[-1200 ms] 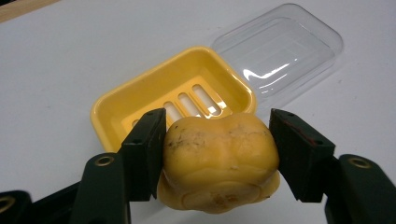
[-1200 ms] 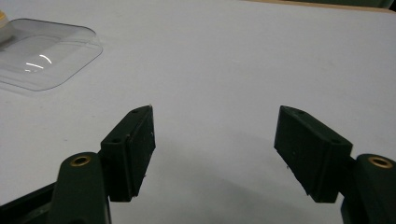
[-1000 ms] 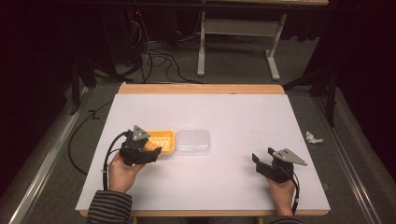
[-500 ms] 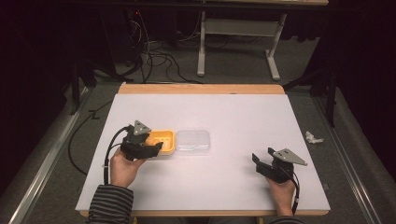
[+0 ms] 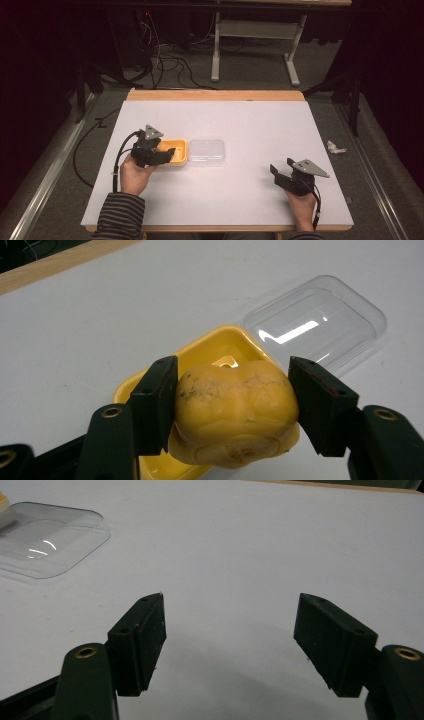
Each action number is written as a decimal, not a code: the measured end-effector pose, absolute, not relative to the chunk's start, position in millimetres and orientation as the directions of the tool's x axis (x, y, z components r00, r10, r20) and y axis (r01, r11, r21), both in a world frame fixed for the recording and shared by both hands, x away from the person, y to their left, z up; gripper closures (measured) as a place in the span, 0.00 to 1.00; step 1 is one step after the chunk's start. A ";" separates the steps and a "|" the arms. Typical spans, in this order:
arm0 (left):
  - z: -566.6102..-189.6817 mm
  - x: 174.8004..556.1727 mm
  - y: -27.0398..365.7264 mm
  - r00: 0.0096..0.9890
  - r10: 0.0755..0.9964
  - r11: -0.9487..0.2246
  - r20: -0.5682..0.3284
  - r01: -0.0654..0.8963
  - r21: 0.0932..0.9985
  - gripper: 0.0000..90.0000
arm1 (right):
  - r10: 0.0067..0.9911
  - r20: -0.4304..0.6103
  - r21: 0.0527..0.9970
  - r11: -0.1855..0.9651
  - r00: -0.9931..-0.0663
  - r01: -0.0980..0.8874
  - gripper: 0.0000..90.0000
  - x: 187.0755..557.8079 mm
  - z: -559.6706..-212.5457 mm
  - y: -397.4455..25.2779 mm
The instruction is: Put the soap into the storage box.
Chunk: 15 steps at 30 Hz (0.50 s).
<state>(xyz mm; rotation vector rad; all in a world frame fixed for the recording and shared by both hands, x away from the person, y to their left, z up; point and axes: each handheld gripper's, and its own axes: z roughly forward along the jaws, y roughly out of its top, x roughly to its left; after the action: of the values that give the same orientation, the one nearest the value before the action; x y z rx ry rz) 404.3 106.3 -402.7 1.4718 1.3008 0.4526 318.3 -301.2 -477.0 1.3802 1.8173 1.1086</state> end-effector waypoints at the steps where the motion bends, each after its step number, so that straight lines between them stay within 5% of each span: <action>1: -403.2 405.3 106.2 0.328 0.877 0.168 -0.350 0.473 0.865 0.44 | 0.959 0.024 0.880 0.114 -0.284 0.461 0.33 318.4 -477.0 -301.4; 15: -407.8 416.1 107.5 0.304 0.883 0.187 -0.357 0.469 0.863 0.44 | 0.959 0.024 0.880 0.114 -0.284 0.461 0.33 318.3 -477.0 -301.5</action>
<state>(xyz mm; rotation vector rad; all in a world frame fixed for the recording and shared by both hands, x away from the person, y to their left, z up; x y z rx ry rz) 416.1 107.5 -407.8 1.4480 1.3280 0.4639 318.3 -301.5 -477.0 1.3781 1.8174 1.1074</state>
